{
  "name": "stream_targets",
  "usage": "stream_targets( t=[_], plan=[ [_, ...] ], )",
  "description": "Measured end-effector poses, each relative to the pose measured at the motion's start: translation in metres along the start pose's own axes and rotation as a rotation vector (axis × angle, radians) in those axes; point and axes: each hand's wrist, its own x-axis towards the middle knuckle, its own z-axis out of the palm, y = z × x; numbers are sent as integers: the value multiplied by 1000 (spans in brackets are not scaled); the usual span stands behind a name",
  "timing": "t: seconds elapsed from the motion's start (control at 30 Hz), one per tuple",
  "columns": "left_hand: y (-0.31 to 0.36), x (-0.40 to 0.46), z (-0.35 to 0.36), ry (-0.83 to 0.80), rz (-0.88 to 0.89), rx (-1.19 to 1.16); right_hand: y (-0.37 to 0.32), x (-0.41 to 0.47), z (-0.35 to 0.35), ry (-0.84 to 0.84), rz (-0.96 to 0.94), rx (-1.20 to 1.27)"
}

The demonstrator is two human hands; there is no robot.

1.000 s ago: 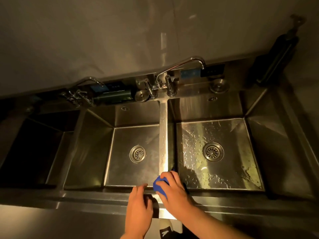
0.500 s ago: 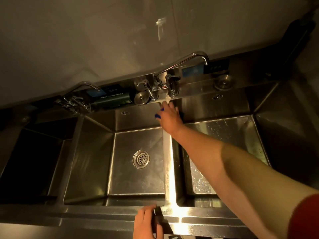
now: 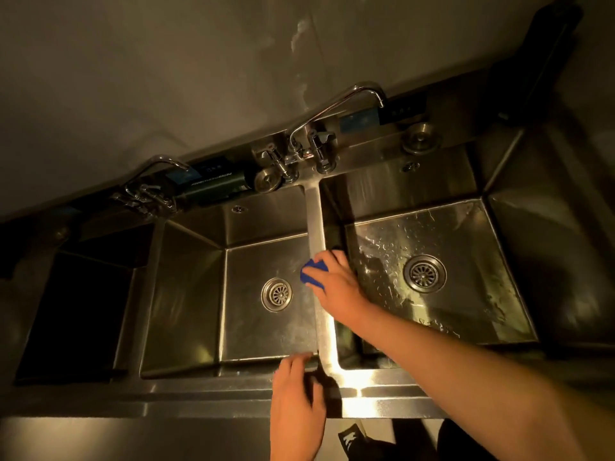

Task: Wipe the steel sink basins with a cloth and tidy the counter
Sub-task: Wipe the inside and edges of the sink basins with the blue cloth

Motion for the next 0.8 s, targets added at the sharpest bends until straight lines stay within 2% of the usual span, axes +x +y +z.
stream_targets(
  t=[0.2, 0.3, 0.43, 0.5, 0.6, 0.7, 0.8],
  plan=[
    [13, 30, -8, 37, 69, 21, -4, -70, -6, -200, -19, 84],
    [21, 45, -7, 42, 124, 35, -4, -108, -9, -242, 25, 208],
    [33, 74, -1, 47, 162, 73, 6, -134, -10, -283, 36, 227],
    [40, 93, 1, 58, 172, 75, 13, -131, -14, -251, 193, 381],
    [53, 127, 3, 94, 171, 27, 30, -118, -24, -77, 678, 828],
    [61, 164, 8, 100, 57, -14, 50, -95, -37, 56, 1054, 1149],
    [68, 199, 20, 78, -128, -133, 64, -74, -37, 86, 1275, 1377]
  ],
)
